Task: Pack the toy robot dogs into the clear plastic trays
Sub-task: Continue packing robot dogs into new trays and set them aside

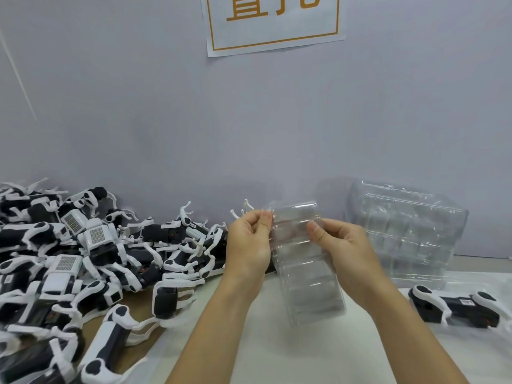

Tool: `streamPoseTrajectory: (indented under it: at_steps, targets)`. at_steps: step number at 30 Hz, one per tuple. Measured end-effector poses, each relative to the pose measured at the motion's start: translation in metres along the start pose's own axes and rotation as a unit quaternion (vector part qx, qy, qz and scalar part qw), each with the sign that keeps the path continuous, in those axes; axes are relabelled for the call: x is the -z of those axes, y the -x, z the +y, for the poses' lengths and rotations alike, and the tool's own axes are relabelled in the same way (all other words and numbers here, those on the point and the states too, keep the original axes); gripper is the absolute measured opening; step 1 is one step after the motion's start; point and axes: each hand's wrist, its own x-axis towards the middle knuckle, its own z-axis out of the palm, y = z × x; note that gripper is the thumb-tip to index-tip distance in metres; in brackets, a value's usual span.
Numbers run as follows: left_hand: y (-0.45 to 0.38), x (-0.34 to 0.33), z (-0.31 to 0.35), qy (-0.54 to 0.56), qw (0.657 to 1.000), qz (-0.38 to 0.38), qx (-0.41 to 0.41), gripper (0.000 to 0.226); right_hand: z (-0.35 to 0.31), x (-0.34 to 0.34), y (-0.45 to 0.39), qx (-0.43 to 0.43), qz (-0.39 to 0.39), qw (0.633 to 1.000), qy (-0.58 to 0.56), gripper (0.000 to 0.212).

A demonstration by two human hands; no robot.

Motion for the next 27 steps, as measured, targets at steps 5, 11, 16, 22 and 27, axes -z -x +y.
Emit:
streamPoseTrajectory:
  at_steps: [5,11,16,22,27]
  targets:
    - [-0.004,0.01,-0.003,0.015,0.998,-0.062,0.028,0.019,-0.002,0.002,0.001,0.011,0.003,1.0,0.026,0.023]
    - [-0.004,0.016,0.002,-0.011,0.997,-0.068,0.023,0.011,-0.004,0.005,0.001,0.007,-0.002,1.0,0.012,0.023]
    - [-0.007,0.012,0.012,-0.056,0.998,-0.009,-0.013,0.016,-0.014,0.004,-0.003,0.013,0.056,0.998,-0.007,0.02]
    - [-0.017,0.039,0.03,0.112,0.984,0.14,0.001,0.034,-0.033,0.046,-0.005,-0.005,0.235,0.962,-0.138,0.024]
    - [-0.021,0.064,0.031,0.342,0.919,0.19,0.058,0.031,-0.039,0.061,0.0,-0.009,0.27,0.934,-0.235,0.031]
